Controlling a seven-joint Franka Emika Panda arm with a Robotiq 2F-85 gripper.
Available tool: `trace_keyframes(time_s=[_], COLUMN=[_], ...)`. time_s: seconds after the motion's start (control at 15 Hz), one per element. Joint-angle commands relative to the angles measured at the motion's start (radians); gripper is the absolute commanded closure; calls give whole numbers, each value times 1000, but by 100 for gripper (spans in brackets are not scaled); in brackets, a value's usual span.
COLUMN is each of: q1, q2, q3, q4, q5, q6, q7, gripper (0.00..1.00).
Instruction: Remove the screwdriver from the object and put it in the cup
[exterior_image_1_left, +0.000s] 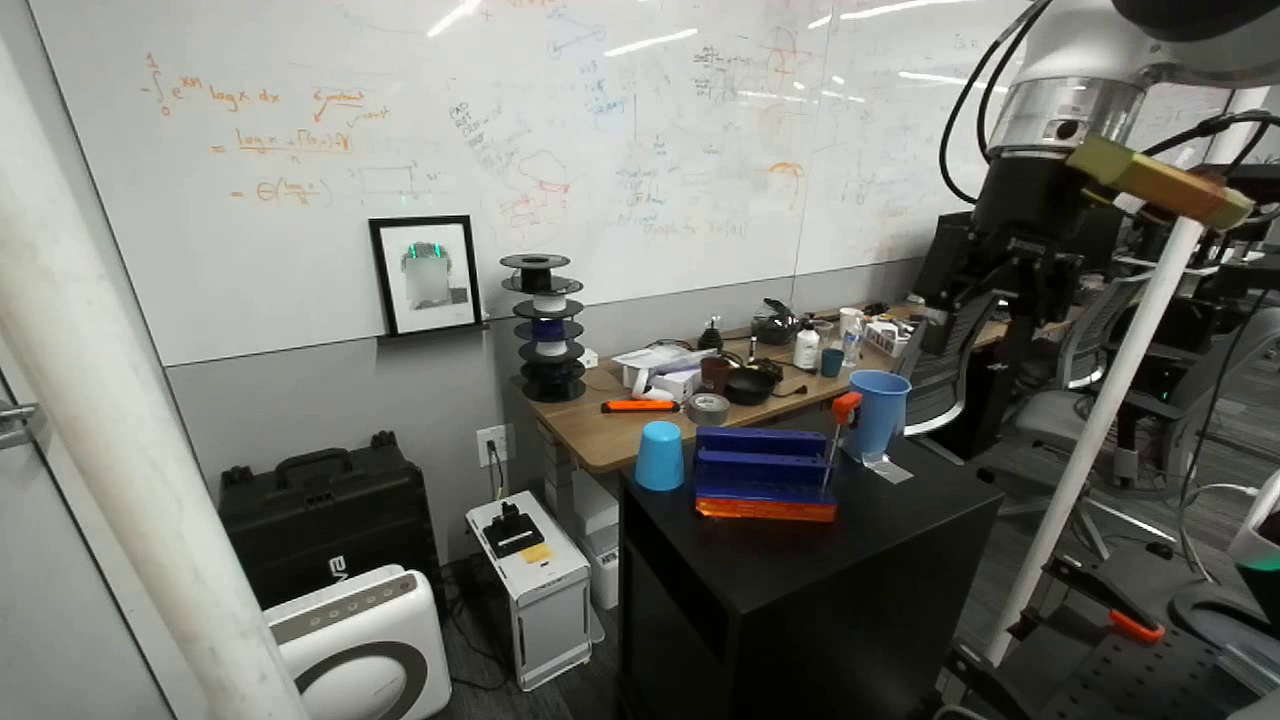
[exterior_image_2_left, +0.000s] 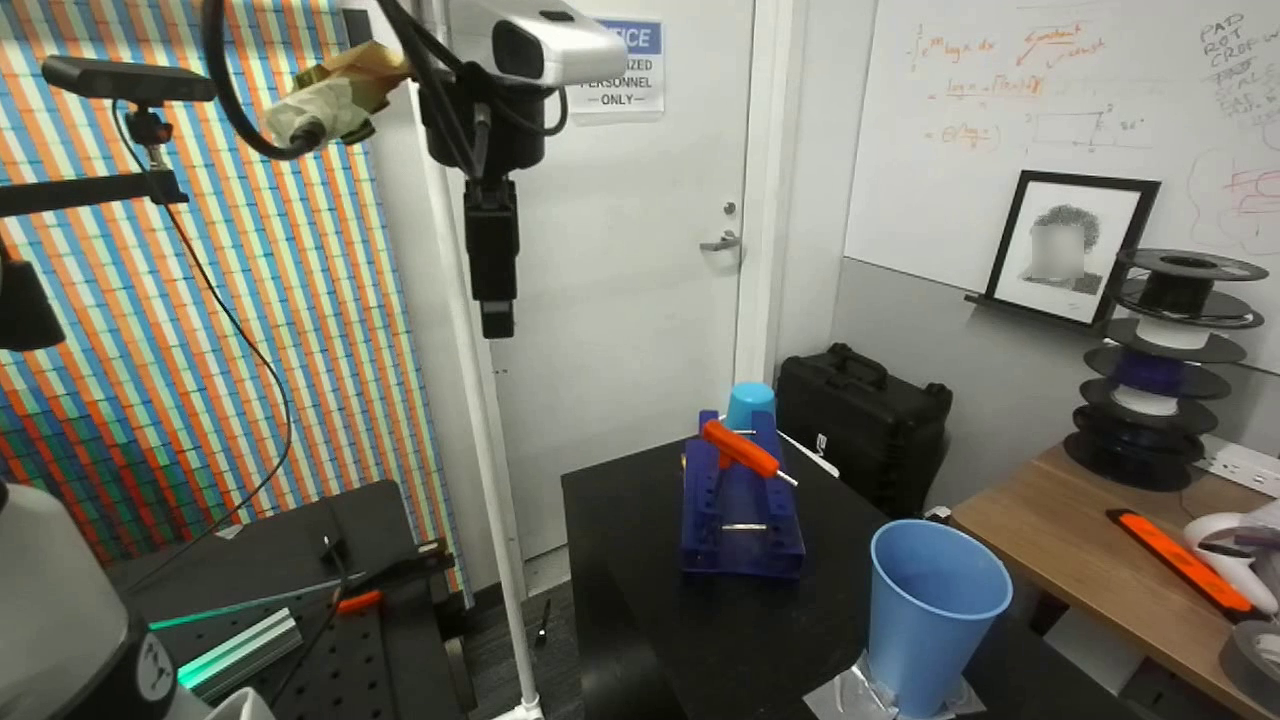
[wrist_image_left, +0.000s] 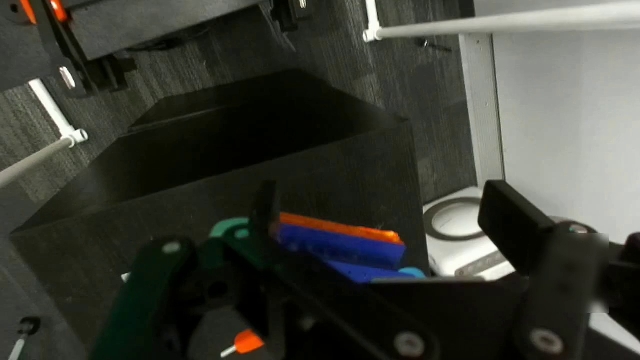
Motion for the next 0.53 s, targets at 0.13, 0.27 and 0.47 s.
trace_keyframes(time_s=[0.13,0.27,0.47], q1=[-65,-92,-128], q2=[147,231,337], q3=[110,141,175], q4=[2,2,1], q5=[13,1,-26], q6=[346,459,586], q7=[222,313,439], gripper=[0,0,0])
